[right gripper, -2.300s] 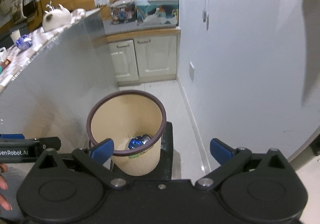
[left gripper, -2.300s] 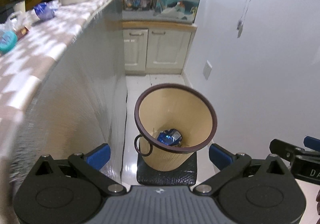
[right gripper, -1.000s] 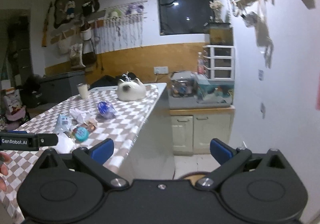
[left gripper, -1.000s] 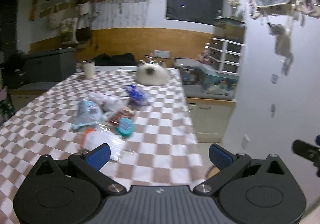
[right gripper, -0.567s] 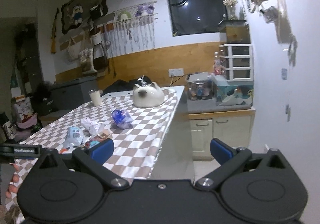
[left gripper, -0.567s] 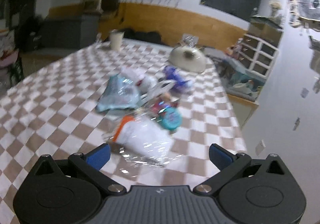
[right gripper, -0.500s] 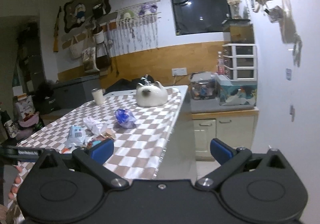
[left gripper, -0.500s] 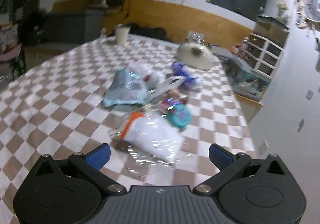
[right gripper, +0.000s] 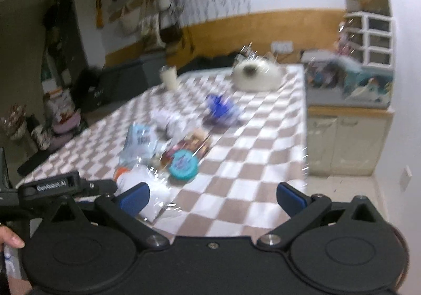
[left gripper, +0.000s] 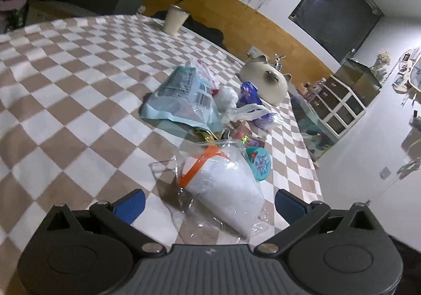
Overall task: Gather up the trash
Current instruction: 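Grasp the clear plastic bag with orange trim using the left gripper, then grasp the teal round lid with the right gripper while the left holds the bag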
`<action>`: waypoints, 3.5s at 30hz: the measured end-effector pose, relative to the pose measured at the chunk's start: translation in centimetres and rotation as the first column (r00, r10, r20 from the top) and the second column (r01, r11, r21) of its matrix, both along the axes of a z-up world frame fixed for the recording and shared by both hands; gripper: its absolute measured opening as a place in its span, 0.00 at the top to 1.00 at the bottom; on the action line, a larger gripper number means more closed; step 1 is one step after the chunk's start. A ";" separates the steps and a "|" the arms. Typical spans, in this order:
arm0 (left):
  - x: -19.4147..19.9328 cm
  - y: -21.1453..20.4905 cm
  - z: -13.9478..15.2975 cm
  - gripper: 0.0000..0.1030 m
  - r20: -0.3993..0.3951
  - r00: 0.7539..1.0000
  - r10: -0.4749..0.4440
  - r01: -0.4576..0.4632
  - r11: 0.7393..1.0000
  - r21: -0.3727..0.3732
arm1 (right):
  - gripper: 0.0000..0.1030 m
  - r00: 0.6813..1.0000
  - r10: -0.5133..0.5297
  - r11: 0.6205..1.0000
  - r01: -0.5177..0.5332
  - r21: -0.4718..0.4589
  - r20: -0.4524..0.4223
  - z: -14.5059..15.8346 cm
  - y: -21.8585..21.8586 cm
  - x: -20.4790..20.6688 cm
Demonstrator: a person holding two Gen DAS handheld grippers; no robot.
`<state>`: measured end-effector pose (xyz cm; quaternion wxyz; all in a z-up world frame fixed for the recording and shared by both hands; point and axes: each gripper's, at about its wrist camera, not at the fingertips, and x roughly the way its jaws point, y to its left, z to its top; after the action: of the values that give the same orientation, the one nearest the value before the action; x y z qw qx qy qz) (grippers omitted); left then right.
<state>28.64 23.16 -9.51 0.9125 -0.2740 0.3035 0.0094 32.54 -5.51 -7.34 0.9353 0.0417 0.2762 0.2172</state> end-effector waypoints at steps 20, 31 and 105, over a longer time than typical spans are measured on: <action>4.9 0.6 -3.0 0.13 0.154 0.964 -0.219 0.236 0.967 -0.101 | 0.00 0.995 0.065 0.987 -0.075 -0.143 -0.071 -5.8 7.5 5.0; 7.1 1.2 -3.8 0.50 0.132 0.952 -0.277 0.300 0.933 -0.199 | 0.02 0.988 0.140 0.966 -0.150 -0.212 -0.059 -6.4 9.8 4.5; 1.5 2.3 -0.1 0.75 0.255 0.959 -0.122 0.149 0.985 -0.091 | 0.52 0.994 0.026 0.998 -0.021 0.055 -0.105 -2.9 4.6 9.2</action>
<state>30.11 25.42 -9.65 0.9254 -0.3011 0.2051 -0.1040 41.70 -0.90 -10.20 0.9153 0.0751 0.3197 0.2330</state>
